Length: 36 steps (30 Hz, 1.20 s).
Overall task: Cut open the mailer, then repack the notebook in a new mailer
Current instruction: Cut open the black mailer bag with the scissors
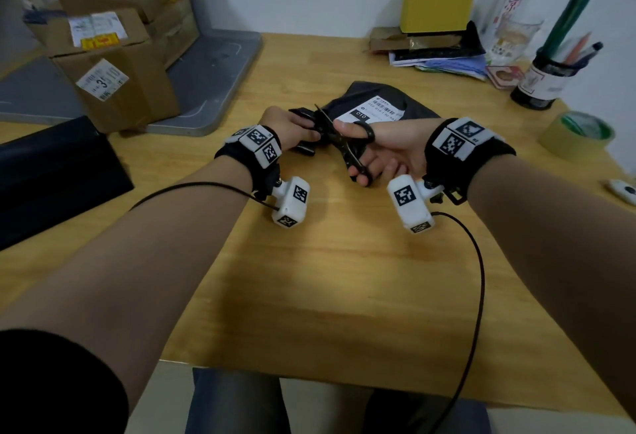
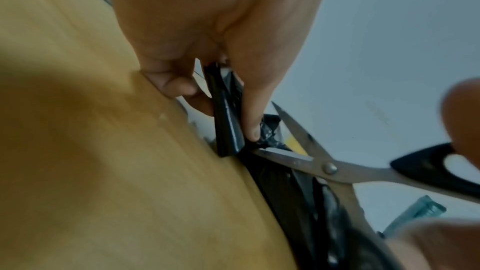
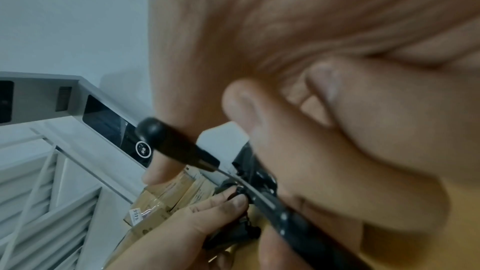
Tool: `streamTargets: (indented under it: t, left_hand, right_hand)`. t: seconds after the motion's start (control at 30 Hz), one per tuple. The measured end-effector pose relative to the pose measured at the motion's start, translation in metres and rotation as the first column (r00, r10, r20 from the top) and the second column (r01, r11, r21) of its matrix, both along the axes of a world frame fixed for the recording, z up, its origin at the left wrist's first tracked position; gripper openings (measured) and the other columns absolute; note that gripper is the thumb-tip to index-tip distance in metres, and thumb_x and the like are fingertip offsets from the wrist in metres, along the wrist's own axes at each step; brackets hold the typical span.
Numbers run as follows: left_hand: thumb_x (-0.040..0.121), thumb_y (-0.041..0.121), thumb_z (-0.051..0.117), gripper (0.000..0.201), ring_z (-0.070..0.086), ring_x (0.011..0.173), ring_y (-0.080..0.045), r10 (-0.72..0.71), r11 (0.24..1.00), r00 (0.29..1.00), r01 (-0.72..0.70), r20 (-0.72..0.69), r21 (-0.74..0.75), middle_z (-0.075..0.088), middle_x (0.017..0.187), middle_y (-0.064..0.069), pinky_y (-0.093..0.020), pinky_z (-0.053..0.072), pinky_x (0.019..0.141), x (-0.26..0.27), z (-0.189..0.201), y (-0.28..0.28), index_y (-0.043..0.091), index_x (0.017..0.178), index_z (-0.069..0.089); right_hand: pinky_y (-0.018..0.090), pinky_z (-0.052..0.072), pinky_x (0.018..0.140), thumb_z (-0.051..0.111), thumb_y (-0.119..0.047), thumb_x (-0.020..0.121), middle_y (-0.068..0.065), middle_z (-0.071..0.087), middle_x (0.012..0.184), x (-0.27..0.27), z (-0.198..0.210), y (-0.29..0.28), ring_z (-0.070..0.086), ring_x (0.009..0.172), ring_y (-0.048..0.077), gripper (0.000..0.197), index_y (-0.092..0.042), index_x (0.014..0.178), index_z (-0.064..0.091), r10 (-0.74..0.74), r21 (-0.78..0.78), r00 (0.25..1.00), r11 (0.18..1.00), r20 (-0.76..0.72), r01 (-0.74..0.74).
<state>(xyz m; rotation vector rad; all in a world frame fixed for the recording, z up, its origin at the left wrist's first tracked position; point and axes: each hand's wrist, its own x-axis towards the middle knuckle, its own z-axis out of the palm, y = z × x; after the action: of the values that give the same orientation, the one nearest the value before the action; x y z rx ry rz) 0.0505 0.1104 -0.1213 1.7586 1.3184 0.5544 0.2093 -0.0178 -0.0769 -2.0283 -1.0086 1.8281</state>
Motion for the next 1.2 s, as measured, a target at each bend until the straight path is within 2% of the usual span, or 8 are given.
streamTargets:
  t: [0.1,0.33,0.5,0.6,0.73,0.9,1.07,1.2]
  left_hand:
    - [0.074,0.023,0.087,0.029,0.060,0.093,-0.010,0.054,0.998,0.998,-0.054,0.013,0.016,0.066,0.097,0.006,-0.024,0.049,0.089,-0.004,-0.002,0.000,0.022,0.101,0.077]
    - [0.074,0.025,0.086,0.025,0.061,0.097,-0.006,0.011,1.000,0.999,-0.011,0.044,0.001,0.069,0.097,0.009,-0.019,0.046,0.088,-0.014,-0.009,-0.007,0.027,0.097,0.078]
    - [0.079,0.025,0.082,0.025,0.057,0.090,-0.002,-0.017,1.000,1.000,0.017,0.001,-0.018,0.068,0.096,0.010,-0.017,0.040,0.082,-0.016,-0.006,-0.009,0.023,0.103,0.078]
    - [0.079,0.022,0.083,0.025,0.058,0.092,-0.004,-0.006,0.999,1.000,0.006,0.007,-0.054,0.067,0.094,0.010,-0.019,0.041,0.083,-0.017,-0.004,-0.005,0.022,0.103,0.077]
    - [0.078,0.023,0.083,0.020,0.056,0.085,-0.003,-0.009,0.997,1.000,0.009,0.003,-0.078,0.067,0.088,0.013,-0.022,0.044,0.087,-0.018,-0.005,-0.001,0.025,0.096,0.078]
    - [0.076,0.026,0.085,0.012,0.057,0.098,-0.007,-0.042,0.994,0.999,0.043,0.009,-0.102,0.071,0.108,0.006,-0.027,0.045,0.099,-0.020,-0.005,-0.001,0.031,0.080,0.075]
    - [0.079,0.025,0.082,0.025,0.054,0.100,-0.006,-0.081,0.988,0.996,0.084,0.029,-0.132,0.067,0.105,0.005,-0.020,0.038,0.090,-0.023,-0.002,-0.002,0.022,0.104,0.077]
    - [0.079,0.027,0.083,0.024,0.053,0.097,-0.004,-0.117,0.985,0.993,0.114,-0.014,-0.133,0.067,0.098,0.011,-0.020,0.036,0.088,-0.024,-0.004,0.000,0.025,0.102,0.077]
  right_hand:
    - [0.013,0.023,0.031,0.049,-0.091,0.065,0.002,0.061,0.077,-0.004,0.003,-0.008,0.033,0.035,0.003,0.083,-0.013,0.091,0.057,0.010,-0.001,1.000,1.000,-0.027,-0.010]
    - [0.013,0.021,0.033,0.046,-0.091,0.072,0.002,0.062,0.076,-0.013,-0.008,-0.004,0.033,0.033,0.003,0.083,-0.011,0.091,0.057,-0.010,0.003,0.996,1.000,-0.083,0.010]
    - [0.012,0.024,0.031,0.044,-0.090,0.074,0.003,0.063,0.075,-0.016,-0.001,0.013,0.033,0.032,0.002,0.085,-0.008,0.093,0.058,-0.017,-0.004,0.996,1.000,-0.087,0.017]
    - [0.012,0.025,0.030,0.046,-0.089,0.073,0.004,0.063,0.074,-0.012,0.002,0.020,0.033,0.030,0.001,0.083,-0.008,0.090,0.059,0.008,-0.013,0.998,1.000,-0.067,-0.009]
    - [0.012,0.025,0.029,0.045,-0.087,0.077,0.003,0.061,0.071,-0.009,-0.002,0.023,0.033,0.029,0.001,0.079,-0.009,0.085,0.058,-0.002,-0.017,0.997,1.000,-0.080,0.001]
    - [0.011,0.025,0.030,0.050,-0.085,0.074,0.002,0.059,0.067,-0.011,-0.006,0.023,0.033,0.029,0.001,0.076,-0.010,0.080,0.058,-0.019,0.001,0.996,1.000,-0.092,0.019]
    - [0.011,0.023,0.030,0.051,-0.084,0.077,-0.002,0.056,0.061,-0.014,-0.009,0.024,0.031,0.029,0.001,0.072,-0.013,0.077,0.057,-0.039,0.028,0.996,0.999,-0.075,0.041]
    - [0.012,0.019,0.034,0.054,-0.085,0.073,-0.005,0.053,0.060,-0.015,-0.013,0.025,0.030,0.031,0.000,0.071,-0.015,0.075,0.057,-0.057,0.053,0.997,0.997,-0.055,0.060]
